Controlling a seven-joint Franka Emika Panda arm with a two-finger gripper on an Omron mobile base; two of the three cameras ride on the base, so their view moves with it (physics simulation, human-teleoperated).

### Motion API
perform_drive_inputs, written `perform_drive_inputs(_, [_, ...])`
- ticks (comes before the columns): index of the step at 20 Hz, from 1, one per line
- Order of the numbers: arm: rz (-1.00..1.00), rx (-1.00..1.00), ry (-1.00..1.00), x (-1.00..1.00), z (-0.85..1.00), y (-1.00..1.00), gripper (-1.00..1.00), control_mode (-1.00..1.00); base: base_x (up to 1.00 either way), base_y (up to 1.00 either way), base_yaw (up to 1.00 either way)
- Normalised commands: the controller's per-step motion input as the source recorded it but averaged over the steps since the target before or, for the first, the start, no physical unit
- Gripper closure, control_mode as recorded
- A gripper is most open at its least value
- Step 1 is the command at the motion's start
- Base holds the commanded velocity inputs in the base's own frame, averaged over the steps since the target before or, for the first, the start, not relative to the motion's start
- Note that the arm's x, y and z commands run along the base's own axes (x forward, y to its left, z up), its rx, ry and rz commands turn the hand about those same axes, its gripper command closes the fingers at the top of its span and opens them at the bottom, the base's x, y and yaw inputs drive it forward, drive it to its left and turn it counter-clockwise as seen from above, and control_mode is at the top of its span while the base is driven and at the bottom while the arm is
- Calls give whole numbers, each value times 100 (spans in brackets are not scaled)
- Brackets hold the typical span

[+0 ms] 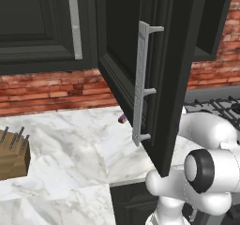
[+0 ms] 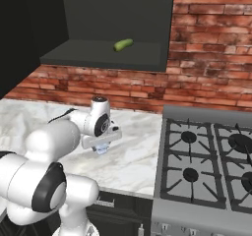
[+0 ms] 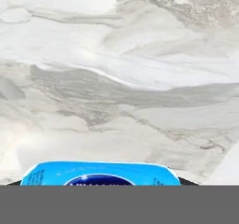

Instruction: Pick the yogurt and jam from the counter and place them in the cabinets closest to them.

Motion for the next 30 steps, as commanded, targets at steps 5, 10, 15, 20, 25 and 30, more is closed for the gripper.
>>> perform_drive_inputs(5, [-10, 0, 0, -4, 69, 0, 100, -100, 0, 0, 0])
perform_drive_inputs(10, [-8, 0, 0, -3, 68, 2, 100, -100, 0, 0, 0])
perform_drive_inputs(15, [-6, 0, -1, -3, 71, 9, 100, -100, 0, 0, 0])
perform_drive_inputs(20, [-6, 0, -1, -4, 76, 10, 100, -100, 0, 0, 0])
perform_drive_inputs(25, [-5, 0, -2, -1, 72, 9, 100, -100, 0, 0, 0])
perform_drive_inputs(30, [-5, 0, -2, 0, 70, 6, 100, -100, 0, 0, 0])
